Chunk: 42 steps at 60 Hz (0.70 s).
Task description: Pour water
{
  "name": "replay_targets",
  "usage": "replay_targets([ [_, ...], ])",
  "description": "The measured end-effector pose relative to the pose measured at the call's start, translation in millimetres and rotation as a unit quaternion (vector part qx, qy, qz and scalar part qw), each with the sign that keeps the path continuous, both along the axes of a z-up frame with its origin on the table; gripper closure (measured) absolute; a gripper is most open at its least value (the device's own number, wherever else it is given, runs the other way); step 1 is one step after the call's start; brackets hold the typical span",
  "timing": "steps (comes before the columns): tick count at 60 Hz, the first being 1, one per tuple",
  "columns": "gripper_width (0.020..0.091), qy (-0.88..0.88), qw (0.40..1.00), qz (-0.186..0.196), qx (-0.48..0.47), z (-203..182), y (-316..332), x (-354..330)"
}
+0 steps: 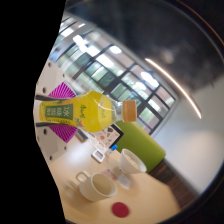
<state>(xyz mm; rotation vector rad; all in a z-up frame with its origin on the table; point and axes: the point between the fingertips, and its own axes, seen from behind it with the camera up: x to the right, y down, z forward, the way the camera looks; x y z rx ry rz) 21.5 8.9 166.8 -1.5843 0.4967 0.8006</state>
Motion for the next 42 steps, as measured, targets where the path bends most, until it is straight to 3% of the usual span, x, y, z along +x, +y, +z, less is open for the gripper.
replay_targets([
  [12, 0.0813, 0.383, 0.923, 0.043, 0.003, 8.1, 35.5, 41.2],
  [21, 0.0813, 0.547, 0.837, 0.029, 0.021, 13.1, 42.8, 71.3],
  [31, 0.0812, 0.64, 0.767, 0.036, 0.027, 22.2, 46.8, 84.6],
  [42, 0.0812, 0.647, 0.761, 0.037, 0.036, 28.9, 43.1, 91.7],
])
